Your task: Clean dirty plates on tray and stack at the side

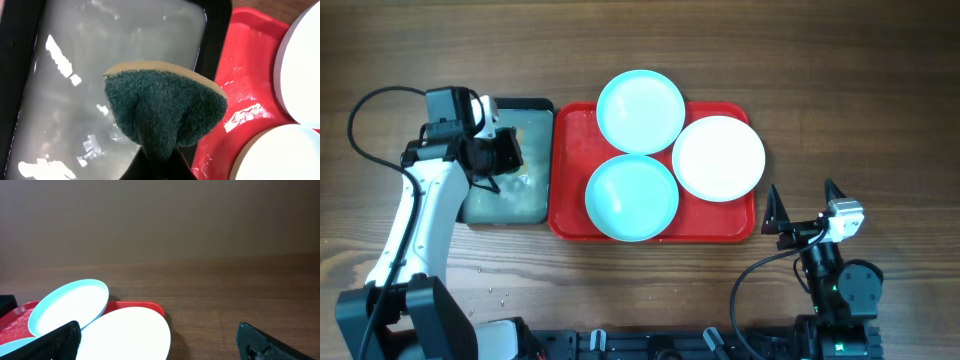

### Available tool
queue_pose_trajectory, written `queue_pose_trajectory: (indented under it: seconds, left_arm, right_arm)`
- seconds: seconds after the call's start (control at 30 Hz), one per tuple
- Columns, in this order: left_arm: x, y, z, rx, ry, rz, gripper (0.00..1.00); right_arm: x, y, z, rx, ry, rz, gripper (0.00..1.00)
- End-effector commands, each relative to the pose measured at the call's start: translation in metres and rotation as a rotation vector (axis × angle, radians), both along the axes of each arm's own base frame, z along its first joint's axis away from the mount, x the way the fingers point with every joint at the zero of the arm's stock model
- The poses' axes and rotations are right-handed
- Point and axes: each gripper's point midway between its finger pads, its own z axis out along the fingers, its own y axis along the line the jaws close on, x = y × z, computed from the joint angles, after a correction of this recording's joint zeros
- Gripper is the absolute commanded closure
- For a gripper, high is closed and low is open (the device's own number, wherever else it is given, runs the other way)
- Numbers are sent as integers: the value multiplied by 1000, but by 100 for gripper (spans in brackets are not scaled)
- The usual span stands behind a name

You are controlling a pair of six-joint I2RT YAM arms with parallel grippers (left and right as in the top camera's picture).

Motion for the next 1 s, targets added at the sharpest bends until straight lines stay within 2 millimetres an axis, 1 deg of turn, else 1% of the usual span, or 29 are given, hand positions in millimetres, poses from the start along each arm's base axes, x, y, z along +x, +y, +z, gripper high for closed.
queue_pose_trajectory:
  seconds: [0.0, 0.17, 0.97]
  left_arm:
    - [-2, 2, 6, 20, -12, -15, 96]
    - [-7, 2, 4, 16, 8, -14, 96]
    - [-6, 2, 4, 17, 6, -14, 96]
  right_arm:
    - [0, -2, 1, 10, -6, -12, 0]
    - [0, -2, 1, 10, -6, -12, 0]
    - [0, -2, 1, 10, -6, -12, 0]
